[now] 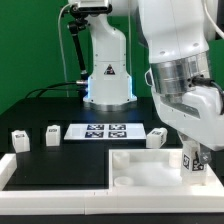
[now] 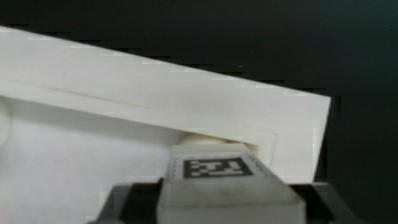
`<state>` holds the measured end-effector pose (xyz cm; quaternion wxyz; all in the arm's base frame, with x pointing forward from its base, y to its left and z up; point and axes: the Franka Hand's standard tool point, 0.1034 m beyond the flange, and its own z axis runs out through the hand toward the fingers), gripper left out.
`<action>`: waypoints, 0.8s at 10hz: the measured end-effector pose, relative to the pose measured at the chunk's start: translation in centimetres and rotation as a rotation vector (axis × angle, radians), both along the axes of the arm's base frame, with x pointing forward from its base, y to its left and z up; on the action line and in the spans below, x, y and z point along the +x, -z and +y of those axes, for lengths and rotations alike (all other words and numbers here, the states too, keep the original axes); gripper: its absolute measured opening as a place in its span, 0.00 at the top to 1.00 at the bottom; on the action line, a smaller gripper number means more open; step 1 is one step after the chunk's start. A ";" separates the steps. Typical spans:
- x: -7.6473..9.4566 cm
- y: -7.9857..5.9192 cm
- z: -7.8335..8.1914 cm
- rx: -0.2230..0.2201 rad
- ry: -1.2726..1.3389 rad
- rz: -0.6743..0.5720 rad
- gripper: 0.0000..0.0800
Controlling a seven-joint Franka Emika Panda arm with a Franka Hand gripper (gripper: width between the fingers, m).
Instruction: Assemble square table
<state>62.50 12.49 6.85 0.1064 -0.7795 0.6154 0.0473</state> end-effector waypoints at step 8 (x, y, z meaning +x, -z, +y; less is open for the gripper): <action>-0.1 0.0 -0.5 -0.062 -0.688 -0.133 0.19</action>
Offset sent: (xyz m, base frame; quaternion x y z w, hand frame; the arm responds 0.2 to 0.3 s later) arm -0.0004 -0.0071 -0.0018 -0.0187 0.0121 -0.3700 0.9288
